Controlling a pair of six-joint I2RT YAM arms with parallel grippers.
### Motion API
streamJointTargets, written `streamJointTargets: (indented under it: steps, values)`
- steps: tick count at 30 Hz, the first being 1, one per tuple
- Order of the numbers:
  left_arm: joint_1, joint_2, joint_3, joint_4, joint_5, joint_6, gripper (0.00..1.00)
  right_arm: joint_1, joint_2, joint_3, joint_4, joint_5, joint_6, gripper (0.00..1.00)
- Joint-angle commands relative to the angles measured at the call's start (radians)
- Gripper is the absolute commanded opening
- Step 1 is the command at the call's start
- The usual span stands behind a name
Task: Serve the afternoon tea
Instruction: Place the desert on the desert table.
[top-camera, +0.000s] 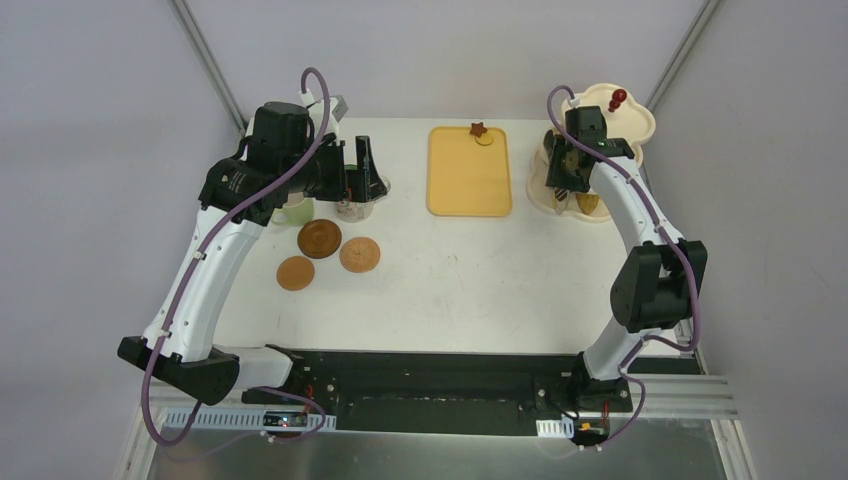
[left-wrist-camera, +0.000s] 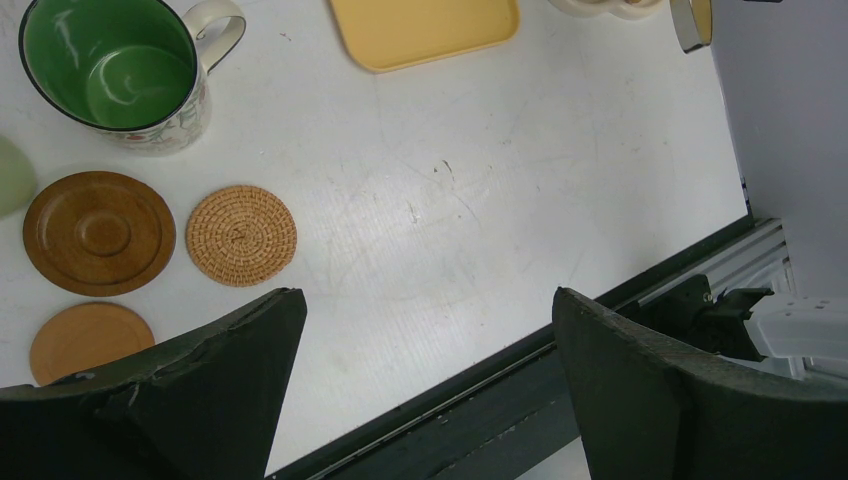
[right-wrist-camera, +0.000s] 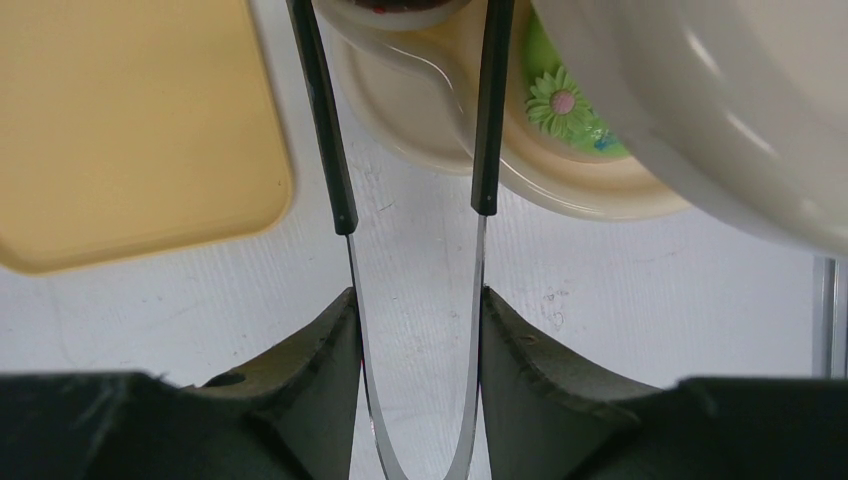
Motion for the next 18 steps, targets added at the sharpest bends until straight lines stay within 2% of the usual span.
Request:
streamJointTargets:
  steps: [1, 8, 18]
  values:
    - [-0.010, -0.014, 0.006, 0.020, 0.009, -0.003, 1.00, -0.002, -0.019, 0.031, 0.042, 0.008, -0.013, 0.38]
    - [-0.010, -0.014, 0.009, 0.021, 0.008, -0.002, 1.00, -0.002, -0.029, 0.013, 0.064, -0.018, -0.011, 0.42]
    - [-0.010, -0.010, 0.018, 0.018, 0.010, 0.005, 1.00, -0.003, -0.022, 0.004, 0.063, 0.020, -0.006, 0.45]
